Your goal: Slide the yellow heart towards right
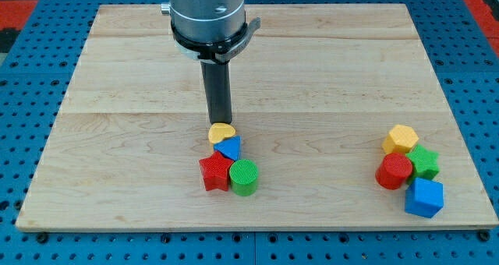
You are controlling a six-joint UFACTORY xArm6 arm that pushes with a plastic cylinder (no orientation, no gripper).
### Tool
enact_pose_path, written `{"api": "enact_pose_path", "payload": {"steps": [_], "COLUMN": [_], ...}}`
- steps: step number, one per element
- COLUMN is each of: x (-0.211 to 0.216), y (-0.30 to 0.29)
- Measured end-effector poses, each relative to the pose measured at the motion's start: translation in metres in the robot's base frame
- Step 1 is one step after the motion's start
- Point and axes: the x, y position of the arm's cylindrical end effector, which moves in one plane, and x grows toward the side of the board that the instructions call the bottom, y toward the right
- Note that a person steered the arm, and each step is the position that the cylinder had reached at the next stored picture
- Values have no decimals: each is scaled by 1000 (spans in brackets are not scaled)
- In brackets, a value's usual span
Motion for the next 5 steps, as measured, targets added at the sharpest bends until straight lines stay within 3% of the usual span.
{"api": "enact_pose_path", "payload": {"steps": [2,3,5], "x": [-1,12,34], "y": [-18,-66,-64]}}
